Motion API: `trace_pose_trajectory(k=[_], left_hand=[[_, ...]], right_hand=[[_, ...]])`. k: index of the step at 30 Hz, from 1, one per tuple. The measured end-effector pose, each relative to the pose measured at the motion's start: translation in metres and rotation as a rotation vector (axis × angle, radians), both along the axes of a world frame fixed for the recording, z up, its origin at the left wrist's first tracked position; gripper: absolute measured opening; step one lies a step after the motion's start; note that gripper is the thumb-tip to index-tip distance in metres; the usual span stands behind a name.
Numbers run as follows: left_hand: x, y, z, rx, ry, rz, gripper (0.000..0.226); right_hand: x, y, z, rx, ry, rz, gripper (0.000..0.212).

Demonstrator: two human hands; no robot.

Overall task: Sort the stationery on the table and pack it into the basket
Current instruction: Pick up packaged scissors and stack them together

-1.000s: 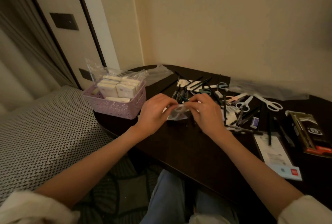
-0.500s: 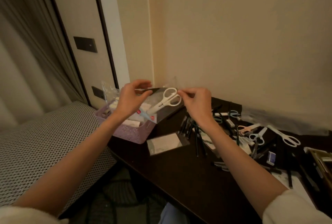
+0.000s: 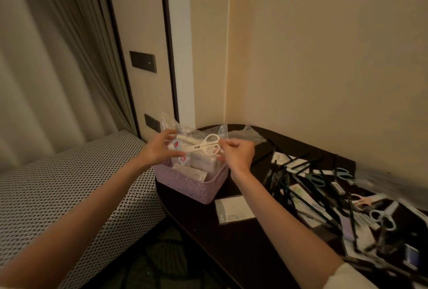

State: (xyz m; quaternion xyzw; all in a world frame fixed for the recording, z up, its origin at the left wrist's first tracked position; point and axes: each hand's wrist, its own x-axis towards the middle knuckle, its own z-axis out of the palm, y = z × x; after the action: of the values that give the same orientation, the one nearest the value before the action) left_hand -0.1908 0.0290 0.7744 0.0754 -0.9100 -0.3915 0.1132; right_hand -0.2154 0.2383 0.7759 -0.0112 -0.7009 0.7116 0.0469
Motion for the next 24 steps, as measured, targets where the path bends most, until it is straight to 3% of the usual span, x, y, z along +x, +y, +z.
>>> trace_pose_trajectory(k=[3, 8, 13, 17, 20, 24], left_hand=[[-0.004, -0.006, -0.005, -0.346, 0.030, -0.106, 0.085], [-0.009, -0.009, -0.012, -0.528, 0.107, -0.269, 0.073], [-0.008, -0.019, -0.019, -0.537, 0.112, -0.274, 0.057], [-0.004, -0.028, -0.025, -0.528, 0.100, -0.284, 0.044], [-0.004, -0.030, -0.028, -0.557, 0.095, -0.278, 0.032], [-0.003, -0.027, -0.028, -0.569, 0.071, -0.284, 0.024]], right_hand=[[-0.005, -0.014, -0.006, -0.090, -0.070, 0.016, 0.009], [-0.008, -0.037, -0.018, -0.145, -0.190, 0.069, 0.007], [-0.007, -0.041, -0.022, -0.061, -0.300, 0.195, 0.003], [-0.010, -0.040, -0.028, 0.124, -0.291, 0.276, 0.008], [-0.034, -0.045, -0.051, 0.311, -0.254, 0.312, 0.033], [-0.016, -0.043, -0.020, 0.518, -0.297, 0.414, 0.007]])
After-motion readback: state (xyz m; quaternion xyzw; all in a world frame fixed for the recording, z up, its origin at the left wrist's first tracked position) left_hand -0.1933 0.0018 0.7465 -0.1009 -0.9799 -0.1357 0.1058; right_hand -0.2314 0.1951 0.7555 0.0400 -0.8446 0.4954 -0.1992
